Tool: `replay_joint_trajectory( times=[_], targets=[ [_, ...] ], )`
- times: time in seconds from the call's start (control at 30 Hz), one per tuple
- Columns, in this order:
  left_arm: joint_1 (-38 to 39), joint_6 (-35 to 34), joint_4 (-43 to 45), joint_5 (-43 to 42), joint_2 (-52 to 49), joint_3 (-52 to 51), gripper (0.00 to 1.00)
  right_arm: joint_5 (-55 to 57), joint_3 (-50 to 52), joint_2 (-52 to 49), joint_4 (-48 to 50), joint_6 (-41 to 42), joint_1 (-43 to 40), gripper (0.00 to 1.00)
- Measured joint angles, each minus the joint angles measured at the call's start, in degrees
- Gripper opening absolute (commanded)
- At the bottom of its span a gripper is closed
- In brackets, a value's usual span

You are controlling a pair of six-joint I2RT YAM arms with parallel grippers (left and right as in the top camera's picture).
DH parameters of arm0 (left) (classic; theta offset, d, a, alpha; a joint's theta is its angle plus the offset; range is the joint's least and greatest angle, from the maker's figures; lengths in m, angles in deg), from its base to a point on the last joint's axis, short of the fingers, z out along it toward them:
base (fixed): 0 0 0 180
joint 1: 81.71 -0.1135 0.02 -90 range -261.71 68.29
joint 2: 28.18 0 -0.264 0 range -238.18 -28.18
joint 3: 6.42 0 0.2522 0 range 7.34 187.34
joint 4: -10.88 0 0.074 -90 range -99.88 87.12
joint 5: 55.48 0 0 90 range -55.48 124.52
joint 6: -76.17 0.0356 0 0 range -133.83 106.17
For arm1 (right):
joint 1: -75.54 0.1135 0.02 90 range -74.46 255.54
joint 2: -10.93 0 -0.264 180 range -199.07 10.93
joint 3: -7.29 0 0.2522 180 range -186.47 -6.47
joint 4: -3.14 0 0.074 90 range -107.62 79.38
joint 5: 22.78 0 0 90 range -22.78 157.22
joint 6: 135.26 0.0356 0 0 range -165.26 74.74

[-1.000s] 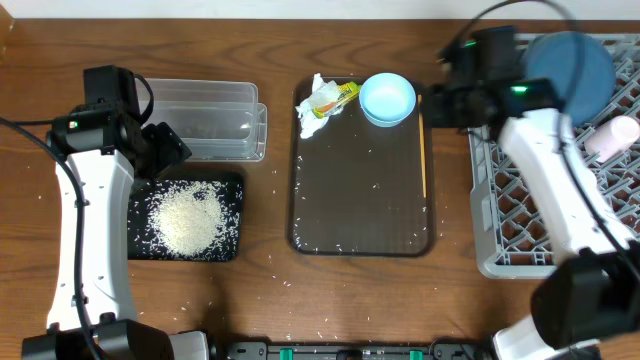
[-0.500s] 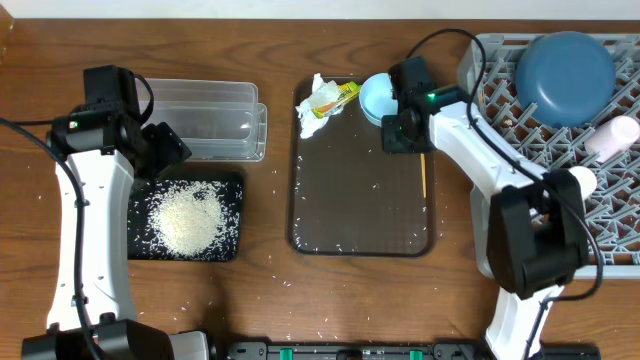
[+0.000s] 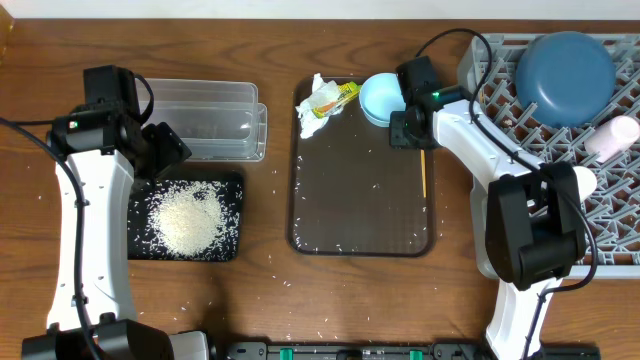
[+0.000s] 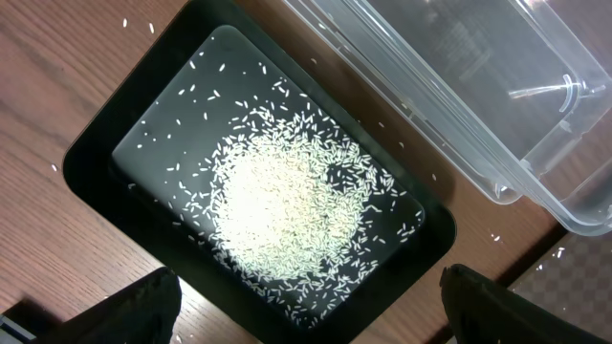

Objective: Sort waste into correct bins and load items into the dishwasher rack
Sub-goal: 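Return the right gripper to the tray and grasp the remaining chopstick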

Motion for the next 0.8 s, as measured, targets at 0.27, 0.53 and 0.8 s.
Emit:
replay_joint_trajectory(
  times=[0.27,0.53,0.8],
  targets=[
    [0.0,0.0,0.0,0.0,0.0,0.0,0.9,0.8,0.0,-1.4,-0.1,-1.1,-0.1,0.42],
    [0.0,0.0,0.0,0.0,0.0,0.0,0.9,1.5,0.1,-3.2,-0.1,-1.5,-1.1,0.42],
    [0.0,0.0,0.0,0.0,0.0,0.0,0.9,1.4,0.1,-3.2,0.0,-1.5,-2.1,0.41]
  ],
)
